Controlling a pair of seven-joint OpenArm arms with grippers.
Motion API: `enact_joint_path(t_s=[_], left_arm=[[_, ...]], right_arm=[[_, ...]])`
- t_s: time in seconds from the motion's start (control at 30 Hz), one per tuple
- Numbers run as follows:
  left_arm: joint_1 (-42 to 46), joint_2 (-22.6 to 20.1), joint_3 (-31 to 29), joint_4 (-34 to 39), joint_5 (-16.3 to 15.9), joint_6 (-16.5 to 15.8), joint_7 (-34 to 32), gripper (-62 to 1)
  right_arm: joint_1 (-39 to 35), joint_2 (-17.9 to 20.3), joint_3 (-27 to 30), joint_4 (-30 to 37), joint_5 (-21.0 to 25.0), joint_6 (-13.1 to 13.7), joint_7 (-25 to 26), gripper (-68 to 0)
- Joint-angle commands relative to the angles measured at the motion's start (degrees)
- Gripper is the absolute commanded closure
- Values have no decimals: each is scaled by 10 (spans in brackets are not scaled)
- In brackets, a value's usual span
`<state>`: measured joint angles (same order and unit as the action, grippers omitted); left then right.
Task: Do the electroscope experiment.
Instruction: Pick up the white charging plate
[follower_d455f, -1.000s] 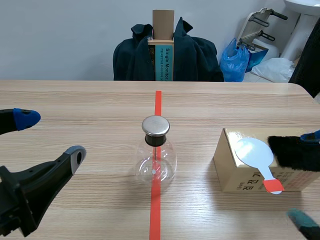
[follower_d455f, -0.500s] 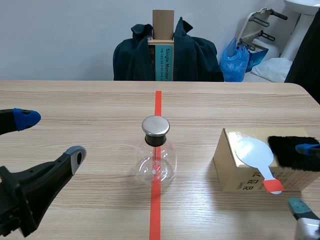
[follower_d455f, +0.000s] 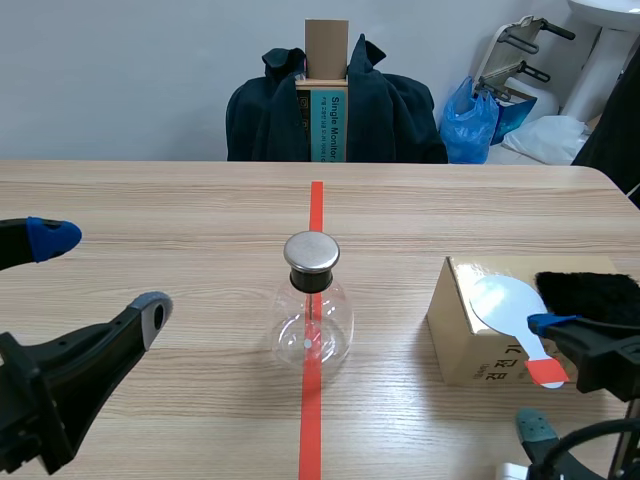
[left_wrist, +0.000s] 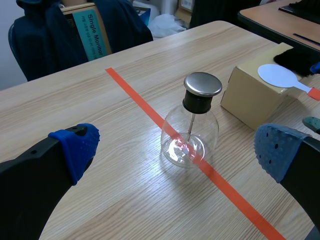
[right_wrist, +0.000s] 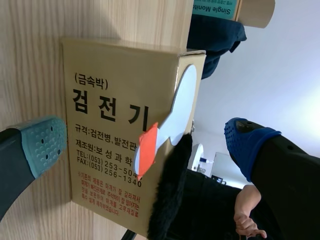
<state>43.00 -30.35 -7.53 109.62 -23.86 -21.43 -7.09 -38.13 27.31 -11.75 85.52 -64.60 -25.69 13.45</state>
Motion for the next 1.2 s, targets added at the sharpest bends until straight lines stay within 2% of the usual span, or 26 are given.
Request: enact_joint_path(t_s=[0.0, 0.2, 0.63, 0.7, 0.87, 1.13, 1.17], left_arm=[[0, -2, 4, 7, -4, -1, -8, -623], [0, -2, 4, 7, -4, -1, -8, -623], [0, -2, 4, 7, -4, -1, -8, -623], [0, -2, 4, 7, -4, -1, -8, -623], [0, -2, 4, 7, -4, -1, -8, -623], [0, -2, 4, 7, -4, -1, -8, -623], [0, -2, 4, 7, -4, -1, -8, -623]], right_arm=[[7, 6, 10, 19, 3, -6, 0, -679], [23, 3, -7, 19, 3, -14, -45, -679], [26, -2, -7, 19, 3, -19, -59, -666], [26, -2, -7, 19, 3, -19, -59, -599], [26, -2, -7, 19, 3, -19, -63, -349], [26, -2, -5, 19, 3, -19, -68, -20], [26, -2, -5, 19, 3, -19, -68, -9]])
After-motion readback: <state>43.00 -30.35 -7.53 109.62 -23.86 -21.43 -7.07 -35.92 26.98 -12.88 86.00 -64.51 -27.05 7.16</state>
